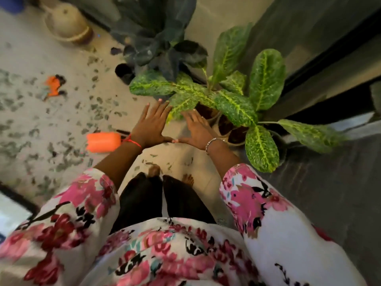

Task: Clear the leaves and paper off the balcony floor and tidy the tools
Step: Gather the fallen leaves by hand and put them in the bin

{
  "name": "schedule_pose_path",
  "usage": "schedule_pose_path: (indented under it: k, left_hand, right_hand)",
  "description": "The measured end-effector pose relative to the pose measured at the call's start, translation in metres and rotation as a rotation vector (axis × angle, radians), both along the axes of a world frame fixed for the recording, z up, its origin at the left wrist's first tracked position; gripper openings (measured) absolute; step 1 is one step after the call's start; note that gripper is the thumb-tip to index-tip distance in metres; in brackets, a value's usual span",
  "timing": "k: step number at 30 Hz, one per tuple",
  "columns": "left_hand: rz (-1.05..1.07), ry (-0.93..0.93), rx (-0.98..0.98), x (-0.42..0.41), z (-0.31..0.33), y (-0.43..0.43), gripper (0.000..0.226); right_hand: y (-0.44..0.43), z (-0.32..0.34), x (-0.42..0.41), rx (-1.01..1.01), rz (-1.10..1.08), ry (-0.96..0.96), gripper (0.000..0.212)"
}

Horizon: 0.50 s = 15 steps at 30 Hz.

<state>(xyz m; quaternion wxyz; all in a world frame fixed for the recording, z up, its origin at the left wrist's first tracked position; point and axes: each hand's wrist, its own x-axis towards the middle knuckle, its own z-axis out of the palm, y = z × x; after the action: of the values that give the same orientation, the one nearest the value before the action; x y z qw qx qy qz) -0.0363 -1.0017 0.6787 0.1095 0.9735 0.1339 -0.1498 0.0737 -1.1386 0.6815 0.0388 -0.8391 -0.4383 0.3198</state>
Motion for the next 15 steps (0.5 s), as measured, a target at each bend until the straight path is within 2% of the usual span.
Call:
schedule_pose_path:
  k: [4,9,12,15]
  left_hand:
    - [0.127,0.009,-0.026,-0.042,-0.021,0.002,0.107]
    - [0.279,0.098,-0.060,-0.082,-0.055,0.011,0.102]
    - [0.307,0.116,-0.072,-0.091,-0.088,0.023,0.097]
    - [0.286,0.129,-0.098,-0.097,-0.149,0.038,0.094]
  right_hand:
    - [0.019,-0.019,-0.020,0.004,0.139,0.068,0.092]
    - [0.039,-0.059,-0.050,0.037,0.199,0.149,0.089]
    - [0.060,-0.096,-0.056,0.063,0.250,0.121,0.088]
    - [0.080,-0.157,-0.066,0.056,0.360,0.037,0.085]
